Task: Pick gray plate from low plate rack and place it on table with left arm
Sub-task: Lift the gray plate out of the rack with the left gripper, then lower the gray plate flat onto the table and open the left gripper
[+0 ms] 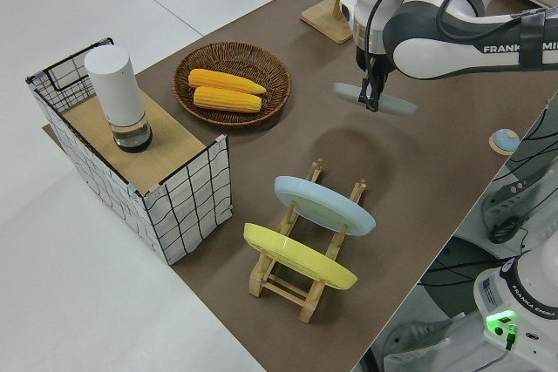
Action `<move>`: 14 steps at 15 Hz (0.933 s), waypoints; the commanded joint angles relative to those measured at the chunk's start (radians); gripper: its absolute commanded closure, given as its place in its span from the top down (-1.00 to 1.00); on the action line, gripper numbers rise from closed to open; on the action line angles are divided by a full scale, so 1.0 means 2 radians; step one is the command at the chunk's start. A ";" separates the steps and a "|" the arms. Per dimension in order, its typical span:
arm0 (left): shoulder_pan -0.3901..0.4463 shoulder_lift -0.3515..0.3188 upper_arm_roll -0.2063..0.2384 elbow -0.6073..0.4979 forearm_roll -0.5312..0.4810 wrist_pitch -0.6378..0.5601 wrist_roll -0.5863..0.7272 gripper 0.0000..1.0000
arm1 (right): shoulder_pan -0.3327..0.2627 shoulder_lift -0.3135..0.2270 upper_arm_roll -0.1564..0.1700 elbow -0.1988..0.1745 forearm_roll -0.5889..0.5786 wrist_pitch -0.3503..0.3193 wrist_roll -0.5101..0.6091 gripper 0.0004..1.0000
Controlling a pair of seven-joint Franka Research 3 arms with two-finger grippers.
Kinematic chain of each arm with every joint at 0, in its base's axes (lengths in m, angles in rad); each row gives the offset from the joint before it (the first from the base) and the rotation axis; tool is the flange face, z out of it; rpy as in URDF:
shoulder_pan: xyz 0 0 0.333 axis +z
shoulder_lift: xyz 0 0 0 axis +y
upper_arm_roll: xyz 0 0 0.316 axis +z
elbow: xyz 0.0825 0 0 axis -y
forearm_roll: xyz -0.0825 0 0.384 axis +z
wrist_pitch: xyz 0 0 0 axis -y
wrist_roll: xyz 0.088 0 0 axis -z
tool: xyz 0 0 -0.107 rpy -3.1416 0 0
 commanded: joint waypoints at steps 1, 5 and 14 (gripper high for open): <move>-0.004 -0.022 0.002 -0.045 -0.004 0.030 0.002 -1.00 | -0.013 -0.001 0.012 0.005 -0.002 -0.008 0.007 0.97; -0.019 -0.007 0.002 -0.049 -0.004 0.030 -0.005 -1.00 | -0.013 -0.001 0.012 0.005 -0.001 -0.008 0.007 0.97; -0.017 0.022 -0.016 -0.069 0.000 0.042 -0.006 -1.00 | -0.013 -0.001 0.012 0.005 -0.002 -0.008 0.007 0.97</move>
